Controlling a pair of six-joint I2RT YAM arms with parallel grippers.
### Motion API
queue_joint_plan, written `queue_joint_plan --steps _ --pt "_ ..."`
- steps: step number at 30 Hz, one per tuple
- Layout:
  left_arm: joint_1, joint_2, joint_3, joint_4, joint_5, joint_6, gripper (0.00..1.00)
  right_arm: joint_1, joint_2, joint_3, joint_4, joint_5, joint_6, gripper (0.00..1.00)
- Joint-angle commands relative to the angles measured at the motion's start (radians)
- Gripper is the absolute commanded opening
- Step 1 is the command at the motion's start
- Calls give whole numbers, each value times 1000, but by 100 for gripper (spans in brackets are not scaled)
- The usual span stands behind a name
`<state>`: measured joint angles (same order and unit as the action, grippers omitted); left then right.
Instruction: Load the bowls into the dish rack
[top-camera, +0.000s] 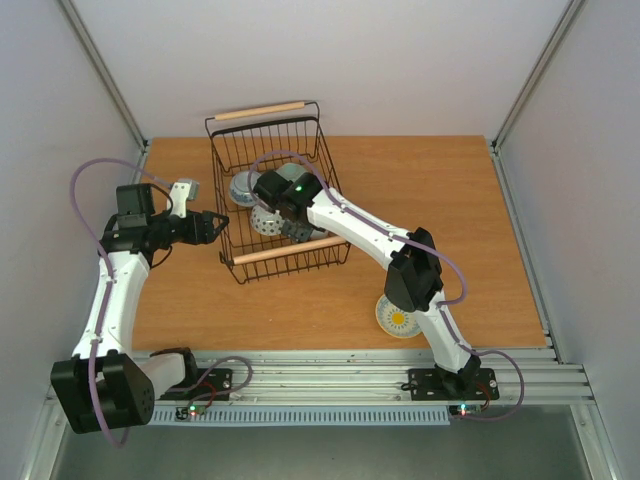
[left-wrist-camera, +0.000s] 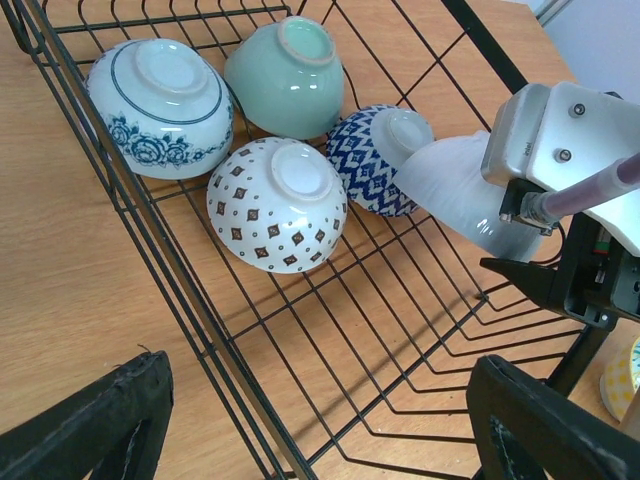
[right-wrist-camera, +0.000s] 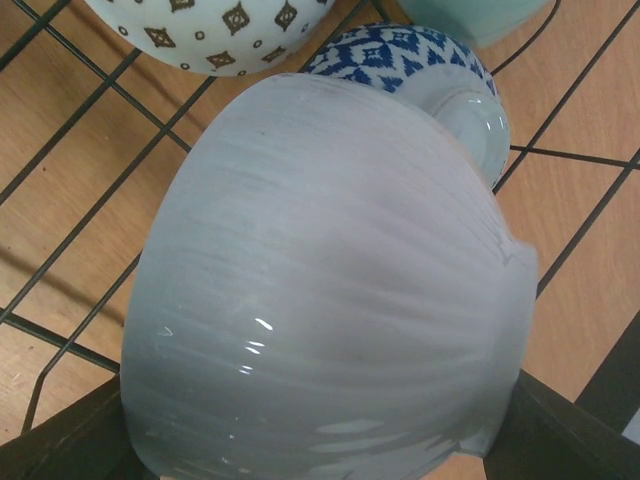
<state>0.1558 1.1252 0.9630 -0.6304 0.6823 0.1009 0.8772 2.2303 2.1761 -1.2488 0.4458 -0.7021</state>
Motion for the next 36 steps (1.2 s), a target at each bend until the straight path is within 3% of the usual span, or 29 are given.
queue_joint_plan --steps 1,22,28,36 --pt "4 -19 18 43 -3 -4 81 0 -8 42 -88 53 -28 1" --pt "4 -27 20 40 -6 -6 81 -6 17 39 -282 -82 -9 2" --pt "4 -27 20 43 -4 -5 81 -6 59 50 -302 -81 12 11" --pt "4 -31 23 37 -9 -3 81 -5 93 61 -305 -134 24 39"
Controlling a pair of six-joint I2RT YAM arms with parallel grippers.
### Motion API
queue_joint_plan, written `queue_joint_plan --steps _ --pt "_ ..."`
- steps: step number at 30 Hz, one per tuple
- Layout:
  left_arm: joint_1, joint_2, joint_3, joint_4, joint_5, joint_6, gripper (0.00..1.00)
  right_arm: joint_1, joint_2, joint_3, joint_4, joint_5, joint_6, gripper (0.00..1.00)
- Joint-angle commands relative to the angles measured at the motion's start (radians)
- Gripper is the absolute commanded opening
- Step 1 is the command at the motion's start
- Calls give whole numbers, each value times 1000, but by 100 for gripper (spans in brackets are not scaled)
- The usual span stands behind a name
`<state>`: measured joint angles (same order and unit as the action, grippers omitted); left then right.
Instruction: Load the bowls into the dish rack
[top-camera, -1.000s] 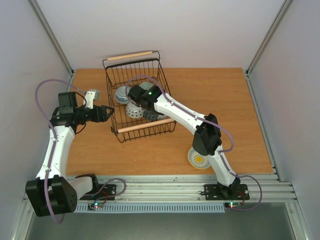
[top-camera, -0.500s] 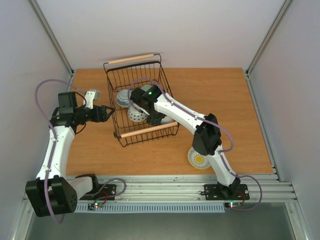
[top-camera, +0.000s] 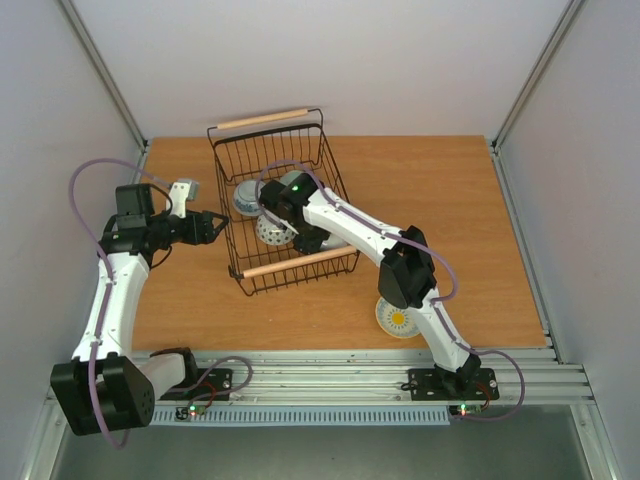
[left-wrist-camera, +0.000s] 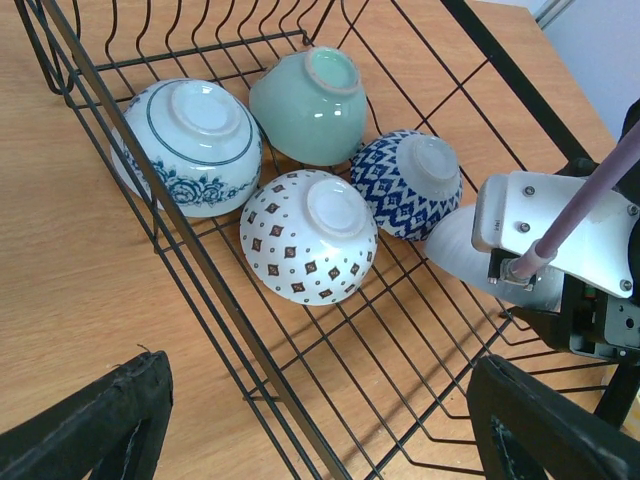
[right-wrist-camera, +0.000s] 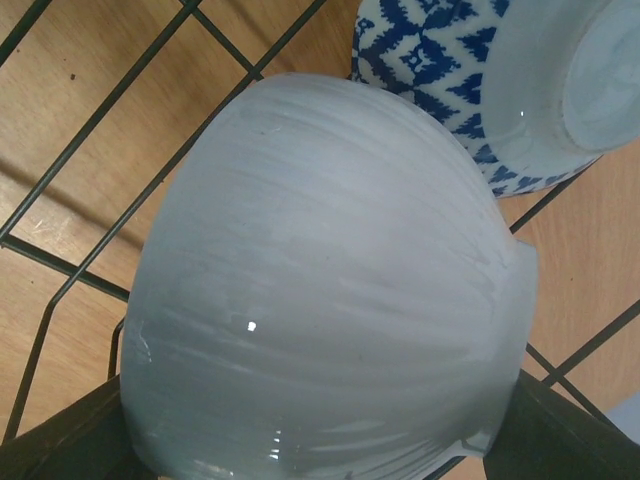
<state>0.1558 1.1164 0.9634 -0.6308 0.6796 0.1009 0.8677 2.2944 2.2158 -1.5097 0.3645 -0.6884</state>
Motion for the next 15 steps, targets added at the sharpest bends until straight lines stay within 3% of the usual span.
queue_joint_plan --steps 1,5,7,11,15 --pt "4 -23 23 37 -6 -3 81 4 28 22 -43 -55 10 45" --pt "4 -18 21 39 -8 -2 81 4 16 21 -39 -75 9 74" --pt "3 -15 21 39 -6 -2 81 4 4 17 -29 -85 6 84" --pt "4 -11 21 39 -8 -2 81 5 -11 16 -19 -99 6 98" --pt "4 -8 21 41 -10 -2 81 5 -17 17 -14 -116 1 99"
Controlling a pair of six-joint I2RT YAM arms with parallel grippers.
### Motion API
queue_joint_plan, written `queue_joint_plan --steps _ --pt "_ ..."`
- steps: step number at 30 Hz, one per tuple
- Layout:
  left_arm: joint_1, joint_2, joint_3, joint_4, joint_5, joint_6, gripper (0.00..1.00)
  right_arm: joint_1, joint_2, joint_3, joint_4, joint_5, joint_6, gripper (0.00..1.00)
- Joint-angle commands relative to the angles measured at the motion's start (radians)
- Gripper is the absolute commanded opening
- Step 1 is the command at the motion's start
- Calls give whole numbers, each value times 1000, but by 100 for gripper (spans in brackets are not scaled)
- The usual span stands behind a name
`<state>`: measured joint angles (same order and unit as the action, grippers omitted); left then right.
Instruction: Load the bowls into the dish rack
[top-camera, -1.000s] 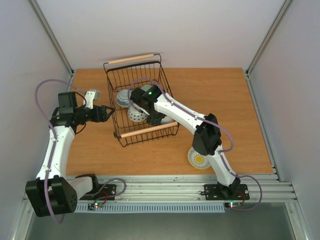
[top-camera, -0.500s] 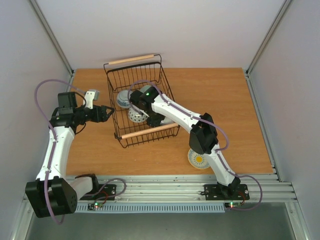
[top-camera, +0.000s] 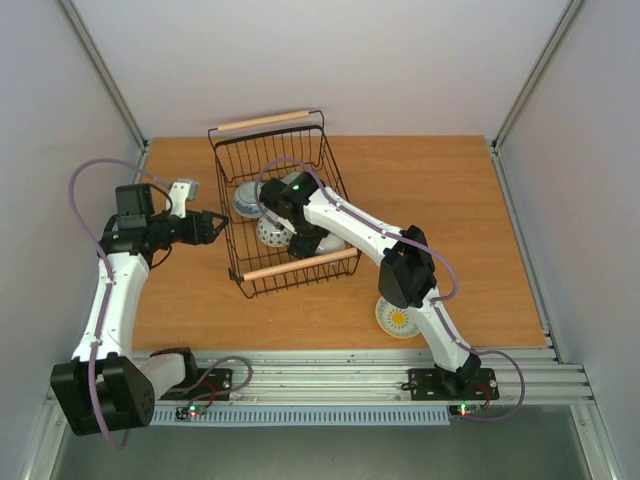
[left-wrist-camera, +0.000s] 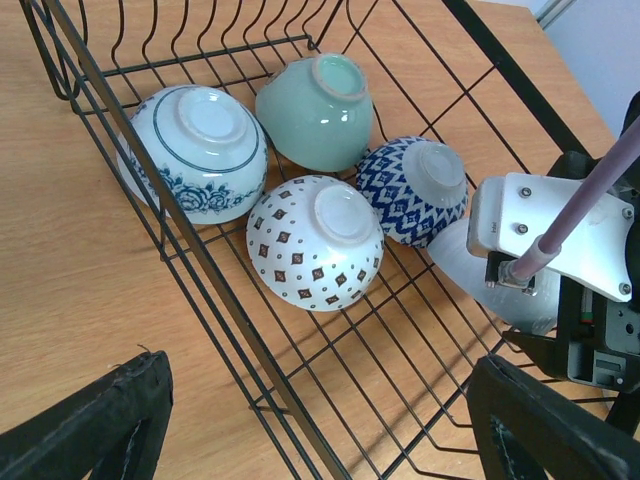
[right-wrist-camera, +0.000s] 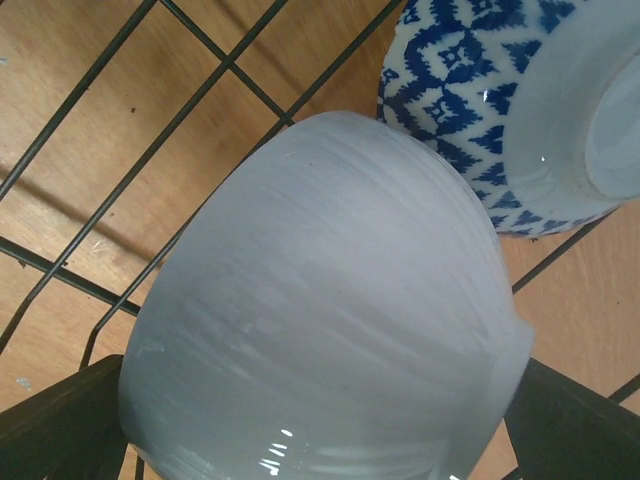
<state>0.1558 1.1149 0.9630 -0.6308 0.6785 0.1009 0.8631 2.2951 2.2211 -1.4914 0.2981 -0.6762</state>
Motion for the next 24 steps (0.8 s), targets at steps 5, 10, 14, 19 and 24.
queue_joint_plan --steps 5,10,14,19,24 --pt "4 -1 22 41 -11 -2 81 10 -22 18 -31 -57 -15 99" --pt "4 2 20 42 -11 0 81 12 -49 20 -19 -118 -22 99" --pt "4 0 20 42 -13 0 81 19 -52 23 -17 -121 -24 99" --pt "4 -5 21 41 -17 1 81 24 -47 26 -5 -145 -27 99" --pt "4 -11 22 39 -17 2 81 31 -43 43 6 -174 -31 99"
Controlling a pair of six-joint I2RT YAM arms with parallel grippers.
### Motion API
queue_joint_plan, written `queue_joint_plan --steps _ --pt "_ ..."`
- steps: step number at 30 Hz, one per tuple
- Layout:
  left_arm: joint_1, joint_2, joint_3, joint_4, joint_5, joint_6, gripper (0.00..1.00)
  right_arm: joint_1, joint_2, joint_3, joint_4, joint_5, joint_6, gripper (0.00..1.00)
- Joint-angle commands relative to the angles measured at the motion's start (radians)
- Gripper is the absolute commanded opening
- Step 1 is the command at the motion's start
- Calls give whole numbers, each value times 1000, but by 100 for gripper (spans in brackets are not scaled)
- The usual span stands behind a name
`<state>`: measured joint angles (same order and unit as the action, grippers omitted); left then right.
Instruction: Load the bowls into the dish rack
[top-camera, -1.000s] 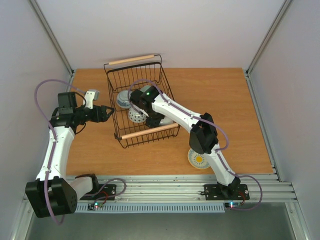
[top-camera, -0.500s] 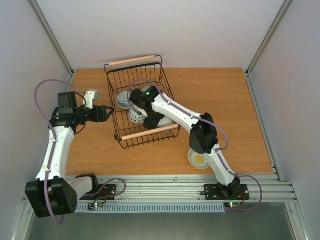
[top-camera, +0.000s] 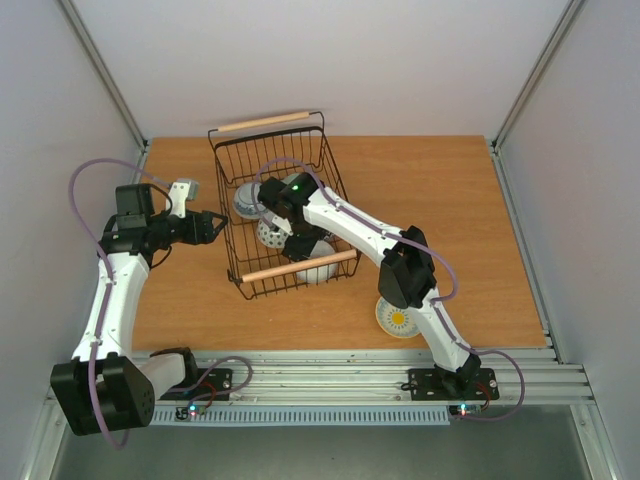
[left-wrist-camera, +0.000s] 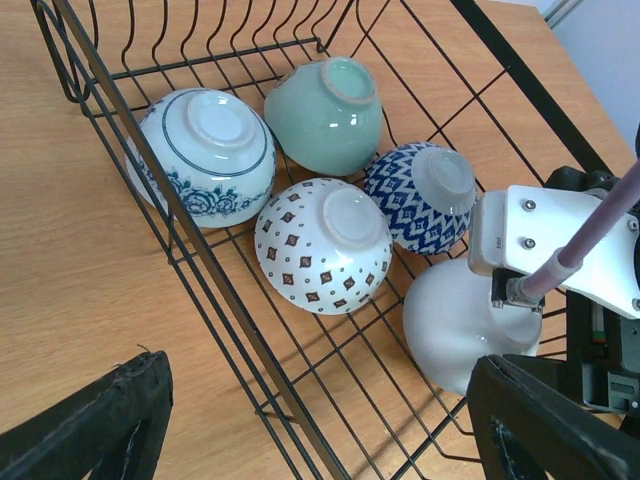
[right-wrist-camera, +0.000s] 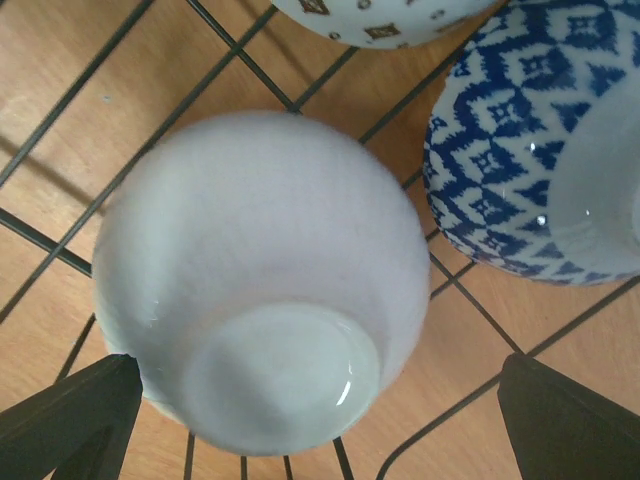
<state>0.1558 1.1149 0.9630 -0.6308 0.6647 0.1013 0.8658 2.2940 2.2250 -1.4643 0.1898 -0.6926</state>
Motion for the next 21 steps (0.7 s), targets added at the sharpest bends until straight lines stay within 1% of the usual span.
queue_joint_plan --steps 1,5,9,12,15,19,21 --pt "4 -12 22 40 -4 1 81 28 -40 46 -19 -66 -15 99" --pt "4 -16 23 38 -5 1 81 28 -58 53 18 -31 -2 99" --pt "4 -17 23 36 -5 2 81 16 -119 62 111 98 56 99" --pt "4 -17 23 38 -2 2 81 -11 -191 55 183 141 115 99" --pt "4 -16 23 36 -1 3 81 -38 -294 -33 272 175 186 98" --pt "4 -14 23 36 2 2 81 -75 -494 -241 399 221 322 80" --pt "4 -11 24 35 4 3 81 -97 -591 -377 453 259 411 75"
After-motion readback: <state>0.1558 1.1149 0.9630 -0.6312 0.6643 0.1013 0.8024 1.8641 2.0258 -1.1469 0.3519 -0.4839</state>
